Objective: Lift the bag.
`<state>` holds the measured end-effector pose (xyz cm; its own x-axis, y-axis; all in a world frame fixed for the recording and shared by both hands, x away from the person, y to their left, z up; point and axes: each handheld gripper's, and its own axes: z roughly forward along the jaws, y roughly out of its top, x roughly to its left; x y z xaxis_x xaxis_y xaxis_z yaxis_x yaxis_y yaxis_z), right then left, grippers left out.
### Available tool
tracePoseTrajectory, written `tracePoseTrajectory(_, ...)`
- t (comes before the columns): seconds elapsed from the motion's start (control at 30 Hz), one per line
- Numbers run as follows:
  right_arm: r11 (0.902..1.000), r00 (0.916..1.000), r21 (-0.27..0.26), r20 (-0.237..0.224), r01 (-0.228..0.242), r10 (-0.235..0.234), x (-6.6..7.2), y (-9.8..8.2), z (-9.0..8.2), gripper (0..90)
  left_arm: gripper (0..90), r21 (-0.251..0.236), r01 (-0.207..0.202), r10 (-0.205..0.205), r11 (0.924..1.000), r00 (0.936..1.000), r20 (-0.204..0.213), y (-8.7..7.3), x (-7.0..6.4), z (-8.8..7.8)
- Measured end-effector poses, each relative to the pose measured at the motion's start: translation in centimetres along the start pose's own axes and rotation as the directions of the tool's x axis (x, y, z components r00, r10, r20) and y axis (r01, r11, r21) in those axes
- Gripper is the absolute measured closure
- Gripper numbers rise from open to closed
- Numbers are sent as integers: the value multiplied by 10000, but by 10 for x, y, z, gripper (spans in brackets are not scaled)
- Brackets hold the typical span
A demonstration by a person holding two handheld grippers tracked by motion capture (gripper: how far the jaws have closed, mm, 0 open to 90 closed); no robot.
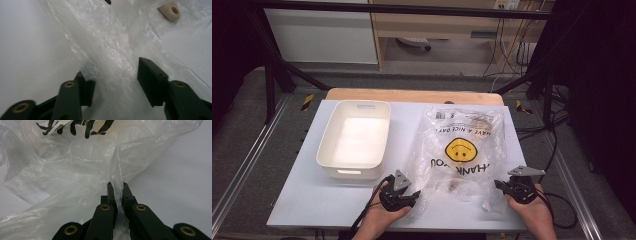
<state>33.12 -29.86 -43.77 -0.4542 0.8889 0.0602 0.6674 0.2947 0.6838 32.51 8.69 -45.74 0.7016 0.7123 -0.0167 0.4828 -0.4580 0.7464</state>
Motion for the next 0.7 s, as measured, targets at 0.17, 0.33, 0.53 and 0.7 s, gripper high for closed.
tracePoseTrajectory(0.17, 10000, 10000, -44, -48, 48, -48, 2, 0, 0, 900, 732, -57, 46, -47, 10000, 9999, -151, 0, 2, 0)
tracePoseTrajectory(0.33, 10000, 9998, -6, -166, 94, -94, 6, 2, 0, 900, 896, -183, -60, 56, 9998, 9998, -180, -1, 5, 2)
tracePoseTrajectory(0.53, 9999, 9994, -68, -320, 155, -157, 8, 6, -2, 900, 900, -3, 264, -264, 9997, 9988, 402, 4, 12, 0)
tracePoseTrajectory(0.7, 9993, 9984, -319, -518, 218, -234, 13, 16, -4, 900, 900, -70, 705, -698, 9975, 9947, 761, 14, 22, -9)
